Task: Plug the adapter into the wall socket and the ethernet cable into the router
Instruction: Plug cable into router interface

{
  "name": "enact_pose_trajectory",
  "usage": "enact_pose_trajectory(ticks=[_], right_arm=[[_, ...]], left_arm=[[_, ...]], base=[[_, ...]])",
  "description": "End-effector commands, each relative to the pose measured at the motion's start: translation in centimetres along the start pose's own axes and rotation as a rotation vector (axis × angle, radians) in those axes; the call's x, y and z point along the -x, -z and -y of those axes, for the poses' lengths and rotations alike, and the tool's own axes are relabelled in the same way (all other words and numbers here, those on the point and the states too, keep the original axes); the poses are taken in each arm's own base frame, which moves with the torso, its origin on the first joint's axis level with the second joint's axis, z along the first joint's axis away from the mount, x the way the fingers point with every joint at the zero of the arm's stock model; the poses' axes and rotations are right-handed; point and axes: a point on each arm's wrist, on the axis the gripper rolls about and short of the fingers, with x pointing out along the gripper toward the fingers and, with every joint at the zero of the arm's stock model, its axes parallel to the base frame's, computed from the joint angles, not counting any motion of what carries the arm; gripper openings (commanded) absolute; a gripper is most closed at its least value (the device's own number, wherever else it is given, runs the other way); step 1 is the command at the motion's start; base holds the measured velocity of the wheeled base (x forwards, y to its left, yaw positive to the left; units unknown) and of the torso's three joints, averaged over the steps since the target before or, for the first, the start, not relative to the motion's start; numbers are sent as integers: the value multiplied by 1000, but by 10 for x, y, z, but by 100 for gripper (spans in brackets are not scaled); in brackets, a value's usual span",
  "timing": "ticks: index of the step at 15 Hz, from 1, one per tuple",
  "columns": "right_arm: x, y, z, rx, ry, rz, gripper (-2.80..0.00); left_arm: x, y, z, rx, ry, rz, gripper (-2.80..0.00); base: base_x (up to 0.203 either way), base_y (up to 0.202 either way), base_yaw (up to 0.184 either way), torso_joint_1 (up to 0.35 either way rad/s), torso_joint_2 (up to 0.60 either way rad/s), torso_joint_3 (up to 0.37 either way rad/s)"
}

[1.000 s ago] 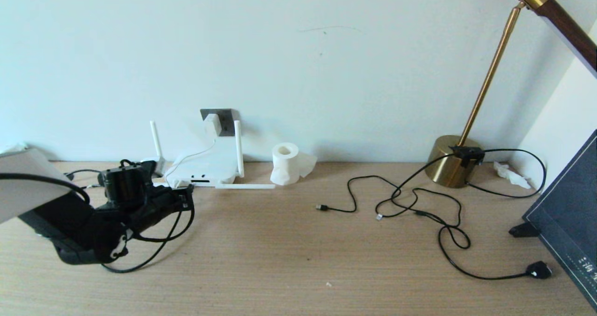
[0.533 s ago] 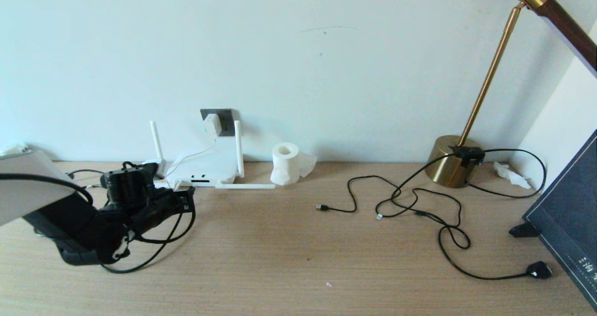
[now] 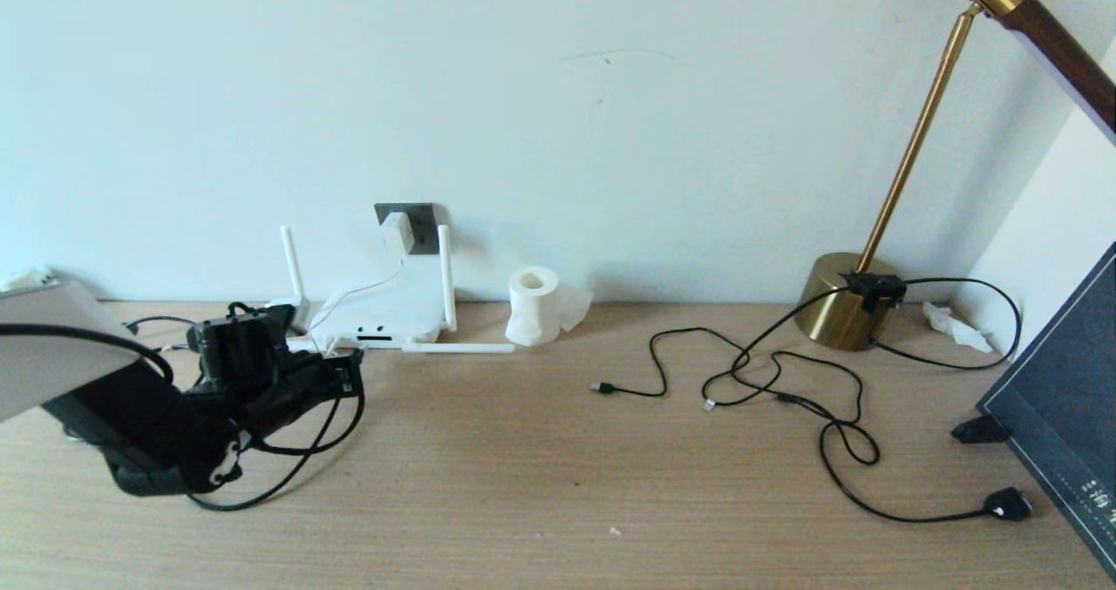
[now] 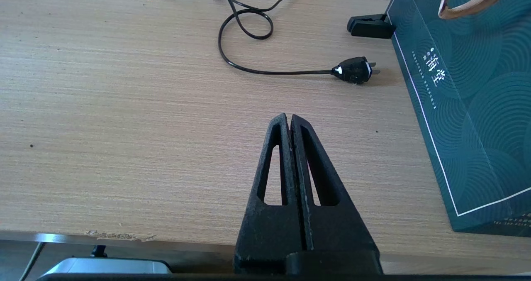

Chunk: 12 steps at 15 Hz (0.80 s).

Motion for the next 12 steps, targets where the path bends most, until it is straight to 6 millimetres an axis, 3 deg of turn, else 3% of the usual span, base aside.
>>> enact_pose_trajectory(ticks=[1, 12], right_arm=[[0, 0, 0, 1, -1, -3, -280], [0, 0, 0, 1, -1, -3, -280]], left_arm=[[1, -1, 0, 0, 0, 6, -280], [3, -6, 0, -1, 0, 21, -280]], base=[[0, 0, 0, 0, 0, 0], [0, 0, 0, 0, 0, 0]])
